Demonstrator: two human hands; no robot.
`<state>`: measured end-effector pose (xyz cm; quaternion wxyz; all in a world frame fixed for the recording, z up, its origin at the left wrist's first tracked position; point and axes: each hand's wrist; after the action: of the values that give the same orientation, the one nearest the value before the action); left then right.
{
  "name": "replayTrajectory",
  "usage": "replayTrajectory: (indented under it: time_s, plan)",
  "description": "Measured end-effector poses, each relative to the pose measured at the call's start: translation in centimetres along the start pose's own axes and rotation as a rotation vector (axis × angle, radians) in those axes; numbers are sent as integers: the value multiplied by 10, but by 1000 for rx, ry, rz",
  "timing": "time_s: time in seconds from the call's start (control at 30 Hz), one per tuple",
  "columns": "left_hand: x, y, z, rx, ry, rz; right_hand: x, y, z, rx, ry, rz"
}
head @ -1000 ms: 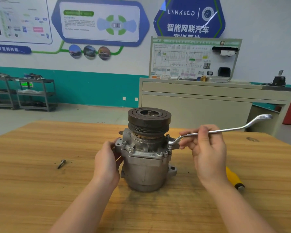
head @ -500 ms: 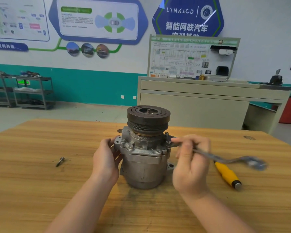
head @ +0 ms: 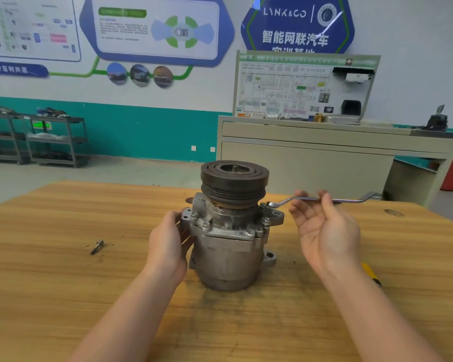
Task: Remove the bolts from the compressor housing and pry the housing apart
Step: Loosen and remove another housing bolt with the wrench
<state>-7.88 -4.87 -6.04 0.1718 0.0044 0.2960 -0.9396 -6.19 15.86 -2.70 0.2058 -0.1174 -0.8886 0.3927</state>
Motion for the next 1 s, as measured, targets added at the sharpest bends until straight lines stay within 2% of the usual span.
replayTrajectory:
  time_s: [0.13,0.23,0.37,0.6,0.73,0.83,1.0]
  plan:
    - [0,1,0,15,-3,-3,-10,1,-1,-373,467,-106]
    - [0,1,0,38,-3,-3,-19,3,5,-555,702,-224]
    - [0,0,0,42,-1,-3,-23,6,9,-706,874,-402]
    - [1,0,0,39,0,-8,-26,10,15,-803,972,-514]
    - [2,1,0,28,4,19,-35,9,29,-988,1152,-666]
    - [2,0,0,-30,10,36,-42,5,37,-951,1054,-548]
    - [0,1,-1,26,-7,-9,-41,-6,30,-446,714,-105]
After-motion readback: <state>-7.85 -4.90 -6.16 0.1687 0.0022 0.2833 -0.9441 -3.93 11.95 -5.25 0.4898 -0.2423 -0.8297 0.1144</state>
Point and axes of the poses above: each hand's wrist, its own x-axis towards the middle knuckle, its own y-axis out of the back of the hand, z = x × y, and after that the axes turned 1 degree about z, right-handed
